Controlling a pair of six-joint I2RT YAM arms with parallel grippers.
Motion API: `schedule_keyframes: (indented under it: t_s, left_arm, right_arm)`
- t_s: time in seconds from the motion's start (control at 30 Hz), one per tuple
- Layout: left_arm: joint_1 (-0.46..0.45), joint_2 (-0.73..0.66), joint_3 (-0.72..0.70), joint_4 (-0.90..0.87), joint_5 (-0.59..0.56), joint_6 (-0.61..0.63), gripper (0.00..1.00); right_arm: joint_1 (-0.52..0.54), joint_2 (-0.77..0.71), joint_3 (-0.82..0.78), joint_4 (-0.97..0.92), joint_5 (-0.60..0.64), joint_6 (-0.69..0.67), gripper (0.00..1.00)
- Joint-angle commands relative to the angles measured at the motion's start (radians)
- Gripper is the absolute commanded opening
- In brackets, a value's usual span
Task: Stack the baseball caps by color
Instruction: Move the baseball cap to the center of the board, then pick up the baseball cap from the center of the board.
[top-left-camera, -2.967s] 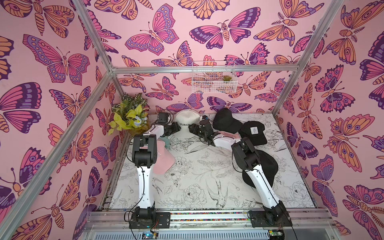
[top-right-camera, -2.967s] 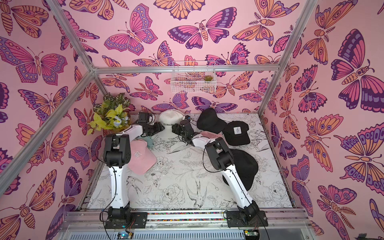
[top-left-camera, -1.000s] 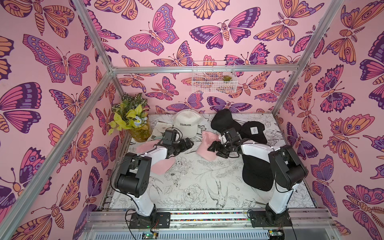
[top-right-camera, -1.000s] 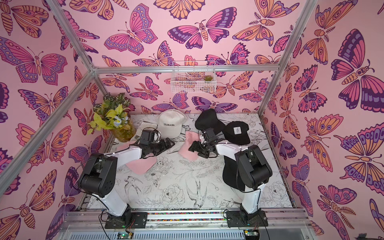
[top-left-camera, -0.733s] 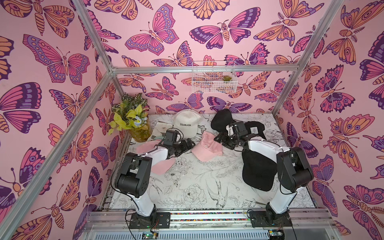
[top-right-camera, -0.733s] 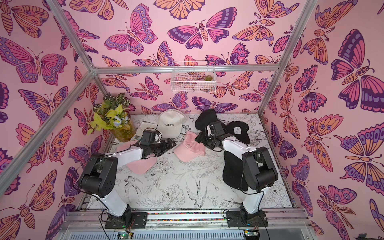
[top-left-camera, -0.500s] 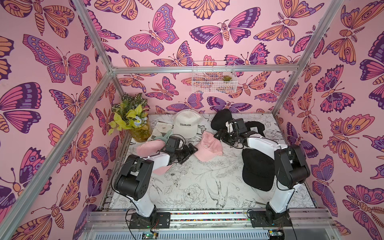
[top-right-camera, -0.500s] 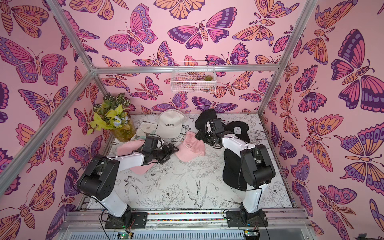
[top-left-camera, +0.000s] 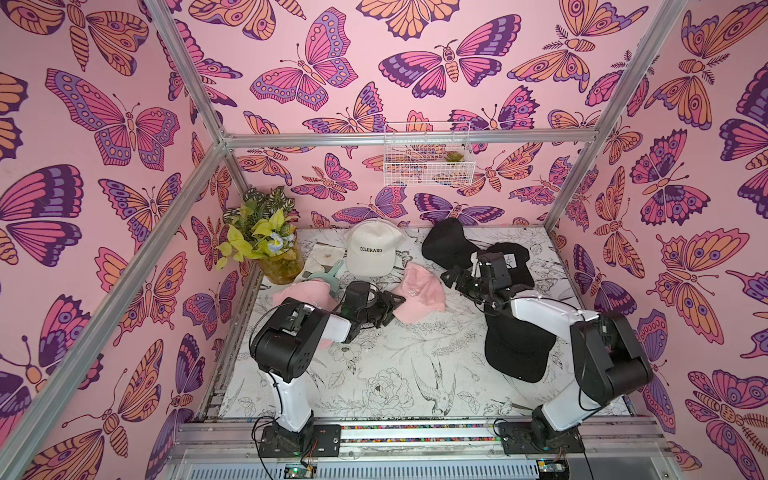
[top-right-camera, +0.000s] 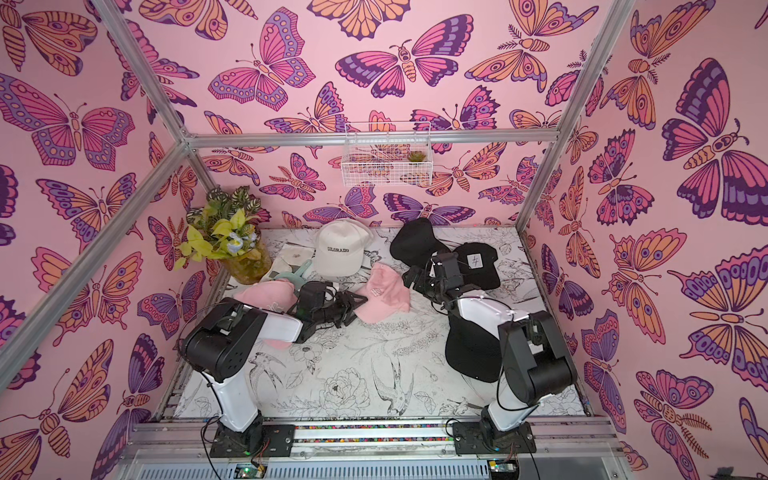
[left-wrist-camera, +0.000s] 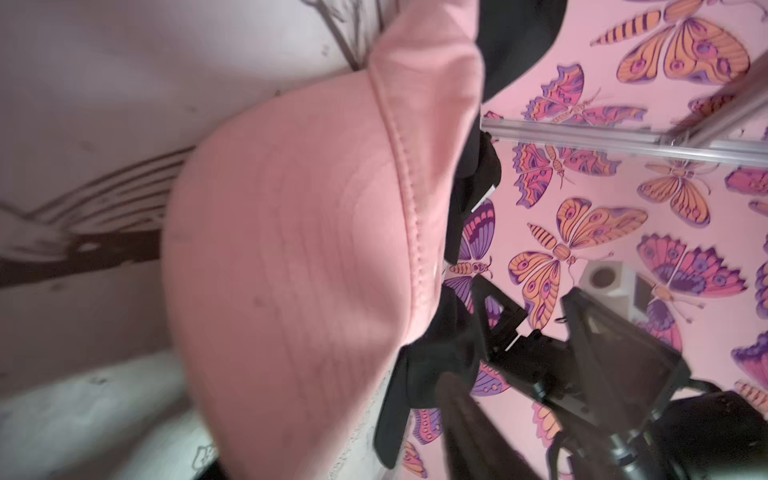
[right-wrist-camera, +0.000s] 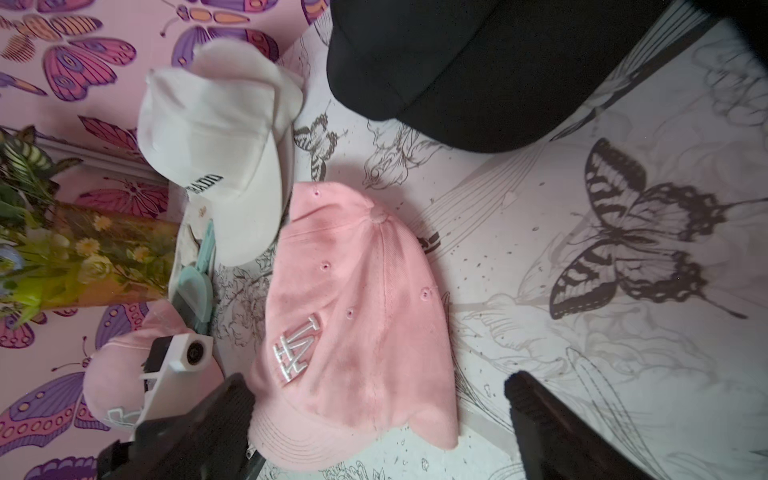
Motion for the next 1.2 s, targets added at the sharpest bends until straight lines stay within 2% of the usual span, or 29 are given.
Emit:
schedule_keyframes:
  t_s: [0.0,0.07,0.13,0.3,0.4,0.43,0.47,0.5,0.57,0.6,0.63,0.7,0.77,0.83,1.0,1.17]
  left_arm:
    - [0.001,0.011,0.008,0.059,-0.013,-0.001,0.31]
    - [0.005,0.008,0.022,0.042,0.003,0.029,0.12]
    - [0.015,-0.001,0.051,-0.003,0.044,0.083,0.01]
    - [0.087,-0.065,0.135,-0.155,0.221,0.267,0.00]
    - [0.183,-0.143,0.189,-0.155,0.436,0.271,0.00]
    - [0.205,-0.191,0.208,-0.162,0.485,0.265,0.00]
    - [0.215,-0.249,0.229,-0.223,0.501,0.309,0.00]
    - [0.212,-0.292,0.254,-0.335,0.486,0.396,0.00]
    - [0.182,-0.319,0.329,-0.689,0.408,0.611,0.00]
    - [0.176,-0.315,0.348,-0.721,0.446,0.624,0.00]
    - [0.175,-0.327,0.353,-0.718,0.471,0.607,0.00]
    - [0.177,-0.385,0.344,-0.729,0.408,0.635,0.00]
    - [0.182,-0.403,0.360,-0.768,0.413,0.669,0.00]
    - [0.182,-0.389,0.371,-0.768,0.464,0.660,0.00]
    - [0.180,-0.410,0.376,-0.767,0.476,0.656,0.00]
    - [0.180,-0.413,0.384,-0.766,0.488,0.654,0.00]
  right_arm:
    - [-0.034,-0.029,-0.043,0.099,0.031,0.033,0.99]
    - [-0.054,-0.079,-0.069,0.120,0.009,0.024,0.99]
    - [-0.076,-0.096,-0.083,0.120,-0.018,0.010,0.99]
    - [-0.160,-0.138,-0.136,0.197,-0.151,0.034,1.00]
    - [-0.195,-0.157,-0.144,0.212,-0.247,0.058,0.99]
    - [-0.195,-0.169,-0.140,0.192,-0.255,0.057,0.98]
    - [-0.194,-0.180,-0.138,0.179,-0.258,0.056,0.99]
    - [-0.196,-0.186,-0.139,0.176,-0.261,0.059,0.99]
    - [-0.196,-0.193,-0.148,0.192,-0.265,0.074,0.98]
    - [-0.196,-0.189,-0.149,0.200,-0.271,0.084,0.98]
    - [-0.196,-0.184,-0.145,0.204,-0.279,0.091,0.98]
    - [-0.195,-0.168,-0.138,0.216,-0.307,0.112,0.97]
    - [-0.194,-0.147,-0.140,0.257,-0.341,0.156,0.97]
    - [-0.192,-0.127,-0.151,0.346,-0.390,0.223,0.97]
    - [-0.176,-0.109,-0.194,0.603,-0.466,0.414,0.97]
    - [-0.122,-0.112,-0.182,0.576,-0.470,0.397,0.97]
